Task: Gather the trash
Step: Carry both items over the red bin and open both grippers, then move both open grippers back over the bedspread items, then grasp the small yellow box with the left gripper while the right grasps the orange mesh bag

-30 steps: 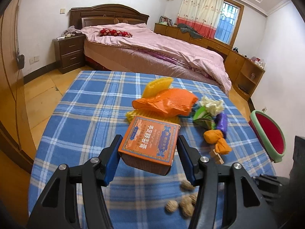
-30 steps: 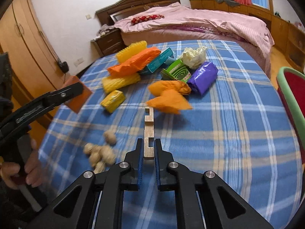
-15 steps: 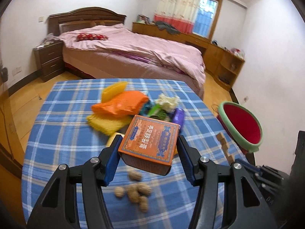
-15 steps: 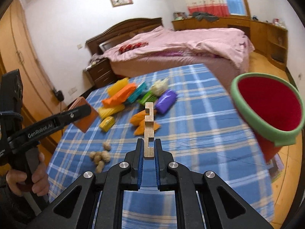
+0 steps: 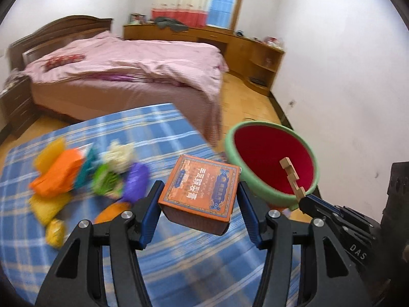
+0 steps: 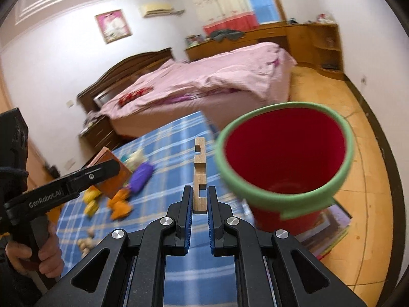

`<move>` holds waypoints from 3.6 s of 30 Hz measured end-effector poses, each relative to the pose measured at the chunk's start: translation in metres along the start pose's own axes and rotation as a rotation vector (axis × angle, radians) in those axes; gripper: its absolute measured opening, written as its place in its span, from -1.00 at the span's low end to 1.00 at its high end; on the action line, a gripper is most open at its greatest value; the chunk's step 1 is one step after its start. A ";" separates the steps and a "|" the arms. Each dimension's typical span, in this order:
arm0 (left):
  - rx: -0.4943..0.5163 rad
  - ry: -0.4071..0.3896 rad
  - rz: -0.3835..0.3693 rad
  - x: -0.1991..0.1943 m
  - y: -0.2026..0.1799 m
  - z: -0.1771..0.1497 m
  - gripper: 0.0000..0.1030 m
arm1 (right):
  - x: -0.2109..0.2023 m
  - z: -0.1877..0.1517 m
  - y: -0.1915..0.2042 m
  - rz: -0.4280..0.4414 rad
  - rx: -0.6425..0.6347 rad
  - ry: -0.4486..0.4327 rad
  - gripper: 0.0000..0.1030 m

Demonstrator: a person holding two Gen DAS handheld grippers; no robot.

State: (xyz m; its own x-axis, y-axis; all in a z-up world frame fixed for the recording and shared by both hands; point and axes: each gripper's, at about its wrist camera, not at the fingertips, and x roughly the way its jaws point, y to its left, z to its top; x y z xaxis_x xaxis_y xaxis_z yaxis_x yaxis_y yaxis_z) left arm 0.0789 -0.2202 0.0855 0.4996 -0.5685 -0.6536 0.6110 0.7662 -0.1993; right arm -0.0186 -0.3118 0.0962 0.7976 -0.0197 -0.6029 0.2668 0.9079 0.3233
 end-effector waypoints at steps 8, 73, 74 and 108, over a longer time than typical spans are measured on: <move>0.047 0.037 -0.060 0.066 -0.053 0.023 0.13 | 0.011 0.018 -0.069 -0.074 0.062 0.007 -0.79; -0.159 0.083 0.298 -0.032 0.096 -0.049 0.26 | 0.012 -0.029 -0.003 -0.011 0.148 0.099 0.27; -0.165 0.082 0.303 -0.033 0.102 -0.052 0.26 | 0.014 -0.030 0.000 -0.010 0.145 0.104 0.27; -0.408 0.064 0.303 -0.047 0.216 -0.100 -0.39 | 0.091 -0.031 0.116 0.052 -0.060 0.234 0.41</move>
State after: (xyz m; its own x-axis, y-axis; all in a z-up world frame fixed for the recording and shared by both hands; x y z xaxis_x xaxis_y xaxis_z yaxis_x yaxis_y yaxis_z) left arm 0.1255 0.0022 0.0000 0.5712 -0.2928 -0.7668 0.1482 0.9557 -0.2545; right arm 0.0676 -0.1955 0.0560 0.6609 0.1191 -0.7409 0.1902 0.9285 0.3189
